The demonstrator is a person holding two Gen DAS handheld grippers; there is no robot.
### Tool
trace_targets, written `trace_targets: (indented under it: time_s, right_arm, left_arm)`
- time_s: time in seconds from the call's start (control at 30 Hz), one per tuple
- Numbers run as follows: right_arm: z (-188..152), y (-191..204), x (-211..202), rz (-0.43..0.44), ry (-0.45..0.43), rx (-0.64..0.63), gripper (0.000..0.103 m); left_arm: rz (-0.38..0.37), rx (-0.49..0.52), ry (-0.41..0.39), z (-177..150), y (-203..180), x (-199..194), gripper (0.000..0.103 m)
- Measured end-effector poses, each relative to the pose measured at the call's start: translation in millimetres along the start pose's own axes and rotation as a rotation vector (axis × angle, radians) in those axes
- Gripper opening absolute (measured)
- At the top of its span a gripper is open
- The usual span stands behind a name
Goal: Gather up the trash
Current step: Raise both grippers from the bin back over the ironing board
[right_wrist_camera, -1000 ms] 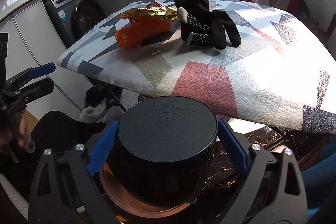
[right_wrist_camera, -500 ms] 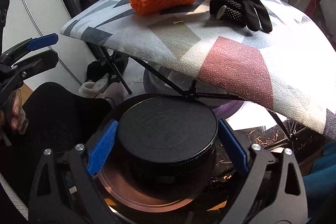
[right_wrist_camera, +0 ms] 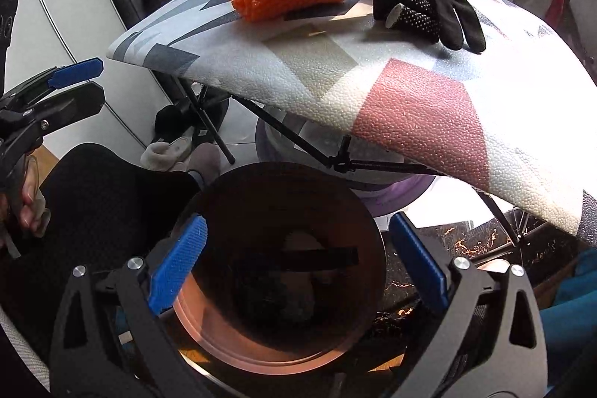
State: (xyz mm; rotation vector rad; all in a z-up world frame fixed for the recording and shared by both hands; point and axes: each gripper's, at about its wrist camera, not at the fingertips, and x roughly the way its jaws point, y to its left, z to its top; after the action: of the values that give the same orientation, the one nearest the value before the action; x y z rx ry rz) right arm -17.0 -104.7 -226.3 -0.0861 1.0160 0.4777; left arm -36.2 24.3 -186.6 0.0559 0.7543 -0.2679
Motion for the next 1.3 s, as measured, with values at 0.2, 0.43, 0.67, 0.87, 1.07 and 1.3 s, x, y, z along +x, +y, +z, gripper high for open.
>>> trace_targets:
  time_s: [0.2,0.43,0.67,0.87,1.07,1.3]
  right_arm:
    - [-0.1,-0.8,-0.2,0.001,0.001,0.0,0.097]
    - [1.2,1.6,-1.9,-0.015,-0.004,-0.017,0.097]
    - [1.1,-1.0,-8.0,-0.04,-0.026,-0.012,0.097]
    - [1.6,-8.5,-12.4,-0.067,-0.038,0.019,0.097]
    - [2.1,-11.6,-14.4,-0.074,-0.042,0.033,0.097]
    - [3.2,-12.9,-18.4,-0.084,-0.061,0.041,0.097]
  left_arm:
    - [0.003,-0.004,0.002,0.2,1.3,0.0,0.097]
    - [0.006,-0.013,0.002,0.5,3.3,0.0,0.097]
    - [0.012,-0.032,-0.001,0.9,7.0,-0.1,0.097]
    - [0.02,-0.015,0.0,1.0,3.6,0.6,0.097]
    - [0.025,-0.004,0.0,1.4,0.9,1.0,0.097]
    - [0.031,-0.023,0.001,1.4,4.9,0.7,0.097]
